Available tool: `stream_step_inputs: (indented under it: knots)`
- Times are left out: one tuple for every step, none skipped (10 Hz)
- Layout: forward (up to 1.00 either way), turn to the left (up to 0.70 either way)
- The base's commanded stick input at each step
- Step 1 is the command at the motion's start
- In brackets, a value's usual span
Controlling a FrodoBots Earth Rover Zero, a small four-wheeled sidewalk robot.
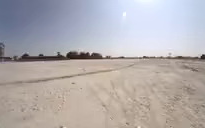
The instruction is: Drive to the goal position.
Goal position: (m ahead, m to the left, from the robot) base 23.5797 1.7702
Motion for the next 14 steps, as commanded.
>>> stream_step_inputs:
  knots:
    - [0.70, 0.00]
    - [0.70, 0.00]
    - [0.70, 0.00]
    - [0.70, 0.00]
    - [0.70, 0.00]
    - [0.70, 0.00]
    - [0.70, 0.00]
    - [0.70, 0.00]
    - [0.70, 0.00]
    - [0.70, 0.00]
    - [0.70, 0.00]
    - [0.70, 0.00]
    - [0.70, 0.00]
    - [0.70, 0.00]
